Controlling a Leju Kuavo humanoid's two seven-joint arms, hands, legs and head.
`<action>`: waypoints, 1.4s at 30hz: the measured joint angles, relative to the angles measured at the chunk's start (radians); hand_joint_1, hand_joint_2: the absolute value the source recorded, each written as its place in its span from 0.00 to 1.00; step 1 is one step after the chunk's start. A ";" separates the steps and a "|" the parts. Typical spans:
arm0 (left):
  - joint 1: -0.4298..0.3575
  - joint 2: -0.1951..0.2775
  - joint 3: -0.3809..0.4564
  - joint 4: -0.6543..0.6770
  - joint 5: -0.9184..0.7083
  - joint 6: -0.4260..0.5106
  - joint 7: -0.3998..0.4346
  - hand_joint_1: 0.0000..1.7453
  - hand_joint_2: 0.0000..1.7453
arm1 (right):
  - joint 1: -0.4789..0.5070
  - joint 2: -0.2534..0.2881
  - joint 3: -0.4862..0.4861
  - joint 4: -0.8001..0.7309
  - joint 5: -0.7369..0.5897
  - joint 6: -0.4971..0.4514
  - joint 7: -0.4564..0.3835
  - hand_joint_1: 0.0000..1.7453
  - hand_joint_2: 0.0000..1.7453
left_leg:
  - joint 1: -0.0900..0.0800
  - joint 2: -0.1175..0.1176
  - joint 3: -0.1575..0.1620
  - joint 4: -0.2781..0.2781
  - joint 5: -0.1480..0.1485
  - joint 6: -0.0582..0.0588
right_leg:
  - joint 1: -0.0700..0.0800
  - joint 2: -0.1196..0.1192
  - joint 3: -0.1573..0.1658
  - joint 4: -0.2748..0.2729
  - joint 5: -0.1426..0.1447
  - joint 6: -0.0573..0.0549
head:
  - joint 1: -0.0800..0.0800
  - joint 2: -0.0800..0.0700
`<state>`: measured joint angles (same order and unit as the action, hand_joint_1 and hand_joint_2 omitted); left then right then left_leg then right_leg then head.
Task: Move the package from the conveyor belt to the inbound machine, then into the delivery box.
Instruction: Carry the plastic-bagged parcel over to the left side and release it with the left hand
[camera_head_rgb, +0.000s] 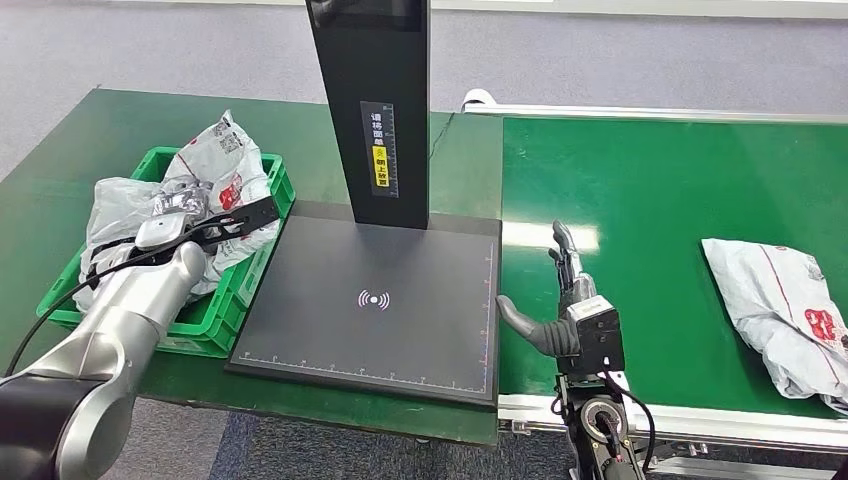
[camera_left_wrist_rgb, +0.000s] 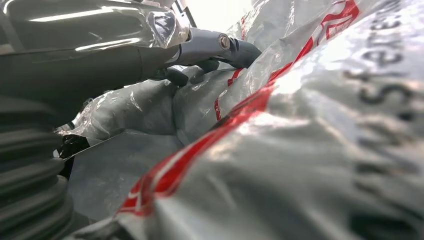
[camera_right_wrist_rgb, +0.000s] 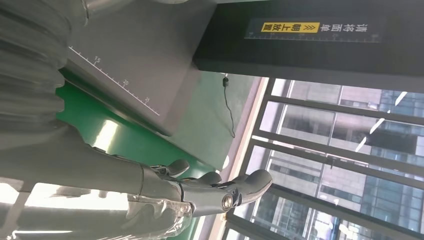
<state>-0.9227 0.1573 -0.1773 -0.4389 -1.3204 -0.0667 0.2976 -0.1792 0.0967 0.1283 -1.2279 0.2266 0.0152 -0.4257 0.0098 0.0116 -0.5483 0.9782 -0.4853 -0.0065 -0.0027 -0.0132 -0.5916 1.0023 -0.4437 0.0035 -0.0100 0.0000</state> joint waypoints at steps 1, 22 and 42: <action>0.004 -0.002 0.004 -0.002 0.005 0.049 -0.007 0.00 1.00 | 0.004 0.000 -0.001 -0.003 -0.001 0.000 0.001 0.00 1.00 | 0.000 0.000 0.000 0.000 0.000 0.000 | 0.000 0.000 0.000 0.000 0.000 0.000 | 0.000 0.000; 0.094 -0.023 0.110 -0.141 0.233 0.602 -0.352 0.00 1.00 | 0.041 -0.012 -0.004 -0.049 -0.029 -0.001 0.004 0.00 1.00 | 0.000 0.000 -0.002 0.000 0.000 0.000 | 0.000 0.000 -0.001 0.000 0.000 0.000 | 0.000 0.000; 0.568 -0.228 0.203 -0.912 0.978 0.512 -0.955 0.00 1.00 | 0.005 -0.026 0.038 -0.035 -0.067 -0.021 -0.037 0.00 1.00 | 0.000 0.000 -0.002 0.000 -0.001 0.001 | 0.000 -0.001 -0.001 -0.001 0.000 0.000 | 0.000 0.000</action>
<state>-0.3543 -0.0708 0.0261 -1.3504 -0.3429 0.4453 -0.6573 -0.1739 0.0709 0.1661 -1.2630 0.1600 -0.0060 -0.4625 0.0096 0.0113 -0.5502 0.9781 -0.4865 -0.0056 -0.0031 -0.0140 -0.5930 1.0013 -0.4442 0.0037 -0.0103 0.0000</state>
